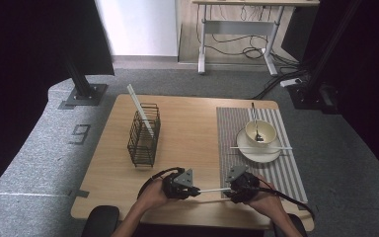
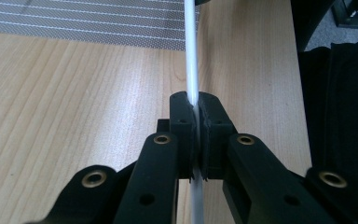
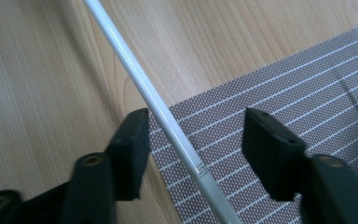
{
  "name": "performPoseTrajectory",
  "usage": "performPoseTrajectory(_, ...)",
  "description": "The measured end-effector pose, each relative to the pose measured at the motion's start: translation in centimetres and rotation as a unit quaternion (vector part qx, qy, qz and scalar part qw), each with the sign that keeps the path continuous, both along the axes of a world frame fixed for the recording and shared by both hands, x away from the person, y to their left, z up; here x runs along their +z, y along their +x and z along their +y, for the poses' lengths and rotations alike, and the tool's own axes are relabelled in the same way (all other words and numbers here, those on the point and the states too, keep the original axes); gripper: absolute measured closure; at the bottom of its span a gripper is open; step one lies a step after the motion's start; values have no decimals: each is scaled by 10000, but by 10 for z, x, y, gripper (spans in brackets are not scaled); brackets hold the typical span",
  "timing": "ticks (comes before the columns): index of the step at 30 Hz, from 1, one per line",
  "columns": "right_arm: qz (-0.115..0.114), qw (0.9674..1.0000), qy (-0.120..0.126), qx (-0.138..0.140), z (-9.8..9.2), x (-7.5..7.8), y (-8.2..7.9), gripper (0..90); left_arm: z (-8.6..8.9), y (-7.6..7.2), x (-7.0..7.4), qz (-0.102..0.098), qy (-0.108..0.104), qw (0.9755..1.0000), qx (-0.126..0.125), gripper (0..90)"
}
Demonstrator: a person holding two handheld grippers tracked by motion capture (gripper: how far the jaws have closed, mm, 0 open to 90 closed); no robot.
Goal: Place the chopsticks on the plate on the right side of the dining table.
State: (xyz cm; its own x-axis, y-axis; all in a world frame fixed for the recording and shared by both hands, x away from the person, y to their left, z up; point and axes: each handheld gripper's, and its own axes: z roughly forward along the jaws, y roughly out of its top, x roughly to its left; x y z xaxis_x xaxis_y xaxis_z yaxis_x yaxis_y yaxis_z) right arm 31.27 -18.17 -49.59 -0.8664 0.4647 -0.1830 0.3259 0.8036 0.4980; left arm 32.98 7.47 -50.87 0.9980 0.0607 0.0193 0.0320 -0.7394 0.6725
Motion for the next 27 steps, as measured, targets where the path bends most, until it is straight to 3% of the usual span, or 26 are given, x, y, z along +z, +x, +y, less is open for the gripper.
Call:
performPoseTrajectory(9, 42, 9995, -233, 199, 3, -5, -4, 679, -1, 1, -3, 73, 26, 10000, 2, 858)
performPoseTrajectory(17, 131, 9989, -321, 300, 2, -4, -4, 714, 0, 4, -8, -33, -138, 9999, 24, 838)
performPoseTrajectory(23, 349, 9981, -174, 470, 0, 0, -5, 764, 4, 7, -6, -180, -333, 9990, 249, 756)
performPoseTrajectory(27, 510, 9970, -78, 574, 0, 1, -7, 824, 6, 7, -3, -480, -444, 9962, 575, 607)
